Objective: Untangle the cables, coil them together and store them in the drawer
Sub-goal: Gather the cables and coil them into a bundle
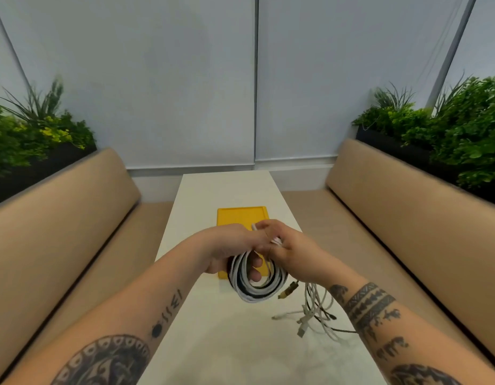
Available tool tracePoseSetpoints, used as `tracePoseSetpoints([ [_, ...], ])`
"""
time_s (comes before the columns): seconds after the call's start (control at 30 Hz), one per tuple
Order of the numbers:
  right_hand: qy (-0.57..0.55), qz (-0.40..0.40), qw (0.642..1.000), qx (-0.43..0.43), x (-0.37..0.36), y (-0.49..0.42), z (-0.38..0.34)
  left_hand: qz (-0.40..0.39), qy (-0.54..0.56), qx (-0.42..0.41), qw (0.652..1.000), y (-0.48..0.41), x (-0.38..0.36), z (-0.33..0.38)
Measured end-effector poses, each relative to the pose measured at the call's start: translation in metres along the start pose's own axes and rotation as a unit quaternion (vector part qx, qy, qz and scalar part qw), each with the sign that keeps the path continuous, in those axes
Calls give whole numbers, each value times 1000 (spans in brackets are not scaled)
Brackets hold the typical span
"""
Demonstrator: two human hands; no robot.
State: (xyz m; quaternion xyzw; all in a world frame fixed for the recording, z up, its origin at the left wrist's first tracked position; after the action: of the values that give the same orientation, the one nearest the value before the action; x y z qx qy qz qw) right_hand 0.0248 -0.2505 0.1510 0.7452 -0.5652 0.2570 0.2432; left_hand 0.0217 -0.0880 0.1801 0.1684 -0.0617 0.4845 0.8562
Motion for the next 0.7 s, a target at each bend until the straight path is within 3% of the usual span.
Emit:
tracePoseSetpoints([
  [0.07,32,-15,999,1,2,1,-5,54,-72,-6,996,-6,-5,1],
  [0.2,3,-37,999,-2,17,2,-5,113,-102,-44,987,-8,-11,7],
  [0.37,-20,-36,999,-21,39,6,-7,173,-9,-115,978,-4,-9,21],
  [0.53,-115,-52,992,-3,47,2,5,183,66,-137,971,-1,-6,27],
  [0.7,-94,-70,993,-26,53,3,16,213,123,-152,957,-2,-2,33],
])
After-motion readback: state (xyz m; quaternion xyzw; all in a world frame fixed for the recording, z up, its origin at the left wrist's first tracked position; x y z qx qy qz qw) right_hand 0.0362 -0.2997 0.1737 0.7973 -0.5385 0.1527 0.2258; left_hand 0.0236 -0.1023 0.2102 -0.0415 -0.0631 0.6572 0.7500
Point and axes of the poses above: each hand's wrist, its own y-axis away from the middle knuckle, its own x-axis out of the back of the hand, z = x × y, the point moved 2 cm from there along -y, towards the middle knuckle, and after that the axes turned 14 degrees about -x, right-handed, at the moved point
